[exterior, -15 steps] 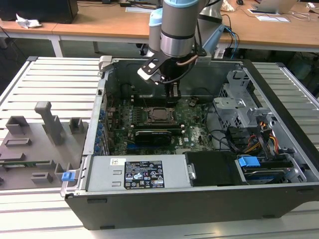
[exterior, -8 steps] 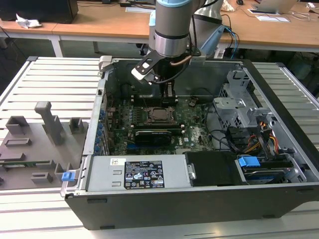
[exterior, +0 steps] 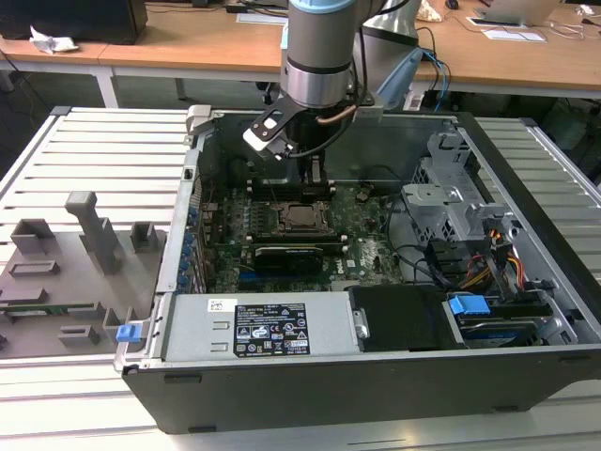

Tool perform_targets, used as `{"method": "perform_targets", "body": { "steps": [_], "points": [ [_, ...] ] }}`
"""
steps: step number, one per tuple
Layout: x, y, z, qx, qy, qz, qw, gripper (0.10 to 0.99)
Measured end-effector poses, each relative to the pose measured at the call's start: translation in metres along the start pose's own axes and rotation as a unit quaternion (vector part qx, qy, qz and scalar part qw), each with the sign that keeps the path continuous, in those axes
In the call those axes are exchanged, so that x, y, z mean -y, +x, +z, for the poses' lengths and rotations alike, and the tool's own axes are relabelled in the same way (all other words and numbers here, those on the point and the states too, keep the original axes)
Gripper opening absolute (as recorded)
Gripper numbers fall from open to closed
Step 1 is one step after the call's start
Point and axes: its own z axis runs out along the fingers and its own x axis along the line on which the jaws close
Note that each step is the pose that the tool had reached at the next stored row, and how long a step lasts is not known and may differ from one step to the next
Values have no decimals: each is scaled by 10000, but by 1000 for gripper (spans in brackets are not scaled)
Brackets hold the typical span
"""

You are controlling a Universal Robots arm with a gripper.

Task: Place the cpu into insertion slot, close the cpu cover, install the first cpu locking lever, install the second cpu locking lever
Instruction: 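Install the first cpu locking lever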

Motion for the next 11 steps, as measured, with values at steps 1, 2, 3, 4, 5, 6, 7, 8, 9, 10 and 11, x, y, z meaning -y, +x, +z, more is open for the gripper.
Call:
{"method": "perform_targets", "body": {
  "steps": [1,2,3,4,5,6,7,8,9,10,11],
  "points": [
    [3,0,0,0,0,0,10000,106],
    [4,0,0,0,0,-1,10000,106],
    [5,0,0,0,0,0,10000,106],
    [5,0,-14,2,1,0,10000,106],
    [4,0,-39,2,1,0,10000,106],
    [4,0,-64,5,0,-2,10000,106],
    [4,0,-91,6,0,-2,10000,106],
    [4,0,-112,7,0,-2,10000,106],
    [3,-1,-140,14,1,-16,10000,106],
    [3,0,-144,18,0,-128,9999,106],
    [3,0,-144,17,-2,-227,9997,106]
  ]
}}
